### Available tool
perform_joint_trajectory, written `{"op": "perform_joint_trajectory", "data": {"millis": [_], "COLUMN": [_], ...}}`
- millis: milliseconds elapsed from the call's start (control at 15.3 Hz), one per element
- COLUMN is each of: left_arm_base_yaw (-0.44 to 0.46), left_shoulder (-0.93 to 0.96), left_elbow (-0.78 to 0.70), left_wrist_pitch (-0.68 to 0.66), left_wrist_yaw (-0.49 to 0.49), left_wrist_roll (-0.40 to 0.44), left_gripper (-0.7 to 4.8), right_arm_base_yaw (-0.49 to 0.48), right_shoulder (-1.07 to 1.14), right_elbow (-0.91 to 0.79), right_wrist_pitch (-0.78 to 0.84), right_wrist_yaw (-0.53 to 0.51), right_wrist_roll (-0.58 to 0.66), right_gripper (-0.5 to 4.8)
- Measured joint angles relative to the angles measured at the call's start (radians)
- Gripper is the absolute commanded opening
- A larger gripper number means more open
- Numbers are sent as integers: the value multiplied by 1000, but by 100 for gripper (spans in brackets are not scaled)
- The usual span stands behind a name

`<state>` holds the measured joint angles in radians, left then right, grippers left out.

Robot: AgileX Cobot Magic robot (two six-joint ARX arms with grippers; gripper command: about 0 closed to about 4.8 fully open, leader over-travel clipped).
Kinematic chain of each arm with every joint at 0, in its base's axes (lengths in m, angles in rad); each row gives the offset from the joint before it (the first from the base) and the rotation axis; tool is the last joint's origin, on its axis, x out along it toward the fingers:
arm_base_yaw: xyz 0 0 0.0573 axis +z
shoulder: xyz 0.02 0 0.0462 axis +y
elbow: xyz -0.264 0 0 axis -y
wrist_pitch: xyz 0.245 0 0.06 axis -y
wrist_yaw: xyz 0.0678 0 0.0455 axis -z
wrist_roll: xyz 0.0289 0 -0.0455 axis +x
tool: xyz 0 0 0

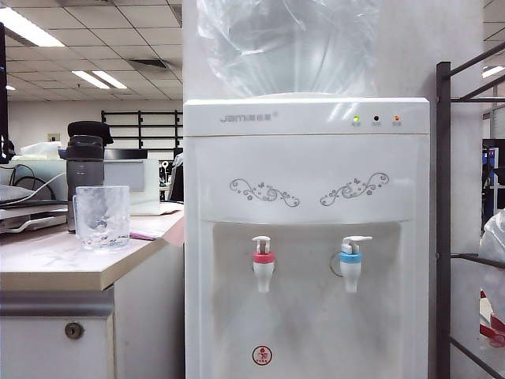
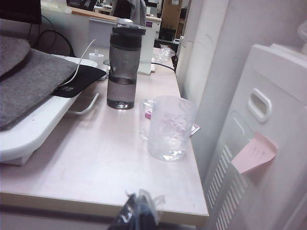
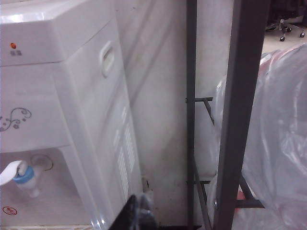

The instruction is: Pick up the plastic mug from the left desk, go to the hot water outlet of the water dispenser, press the vertical switch to get some water, then put the mug back on the desk.

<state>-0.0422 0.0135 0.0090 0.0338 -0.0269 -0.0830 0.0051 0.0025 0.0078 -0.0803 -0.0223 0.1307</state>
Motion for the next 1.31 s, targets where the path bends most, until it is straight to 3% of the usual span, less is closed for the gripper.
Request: {"op": "perform_joint_trajectory", "data": {"millis": [131, 196, 262, 327, 392, 458, 523, 589, 720, 785, 981, 1047, 1112, 1243, 1308], "left_arm_base_yaw": [0, 0, 0, 0, 0, 0, 0, 0, 0, 0, 0, 2, 6, 8, 167], "left_shoulder": [0, 0, 0, 0, 0, 0, 0, 0, 0, 15, 216, 409, 542, 702, 1036], "left_elbow": [0, 0, 0, 0, 1, 8, 27, 46, 85, 184, 225, 225, 228, 256, 334], "left_wrist_pitch": [0, -1, -11, -9, -1, 0, 0, 6, 8, 17, 110, 262, 364, 448, 627], "left_wrist_yaw": [0, 0, 0, 0, 0, 0, 0, 0, 0, 1, 105, 113, 113, 94, 148], "left_wrist_roll": [0, 0, 0, 0, -4, -20, -48, -71, -84, -64, -36, -8, 39, 77, 89], "left_gripper": [-6, -6, -6, -2, 39, 215, 431, 479, 479, 479, 479, 479, 479, 479, 479], "right_arm_base_yaw": [0, 0, 0, 0, 0, 0, 0, 1, 1, 3, 48, 115, 160, 204, 284], "right_shoulder": [0, 0, 0, 0, 1, 2, 1, 0, 0, 35, 221, 374, 475, 560, 663], "right_elbow": [0, 0, 0, 1, 15, 47, 81, 115, 182, 312, 473, 585, 645, 690, 710], "right_wrist_pitch": [8, 8, 12, 16, 8, 7, 20, 14, -37, -31, -24, -26, -22, -25, 65], "right_wrist_yaw": [0, -1, -21, -29, -54, -96, -142, -169, -200, -253, -322, -319, -307, -303, -303], "right_wrist_roll": [0, 120, 127, 127, 127, 126, 127, 132, 134, 119, 21, -82, -106, -109, -130], "right_gripper": [-6, -6, -5, 56, 314, 479, 479, 479, 479, 479, 479, 479, 479, 479, 479]}}
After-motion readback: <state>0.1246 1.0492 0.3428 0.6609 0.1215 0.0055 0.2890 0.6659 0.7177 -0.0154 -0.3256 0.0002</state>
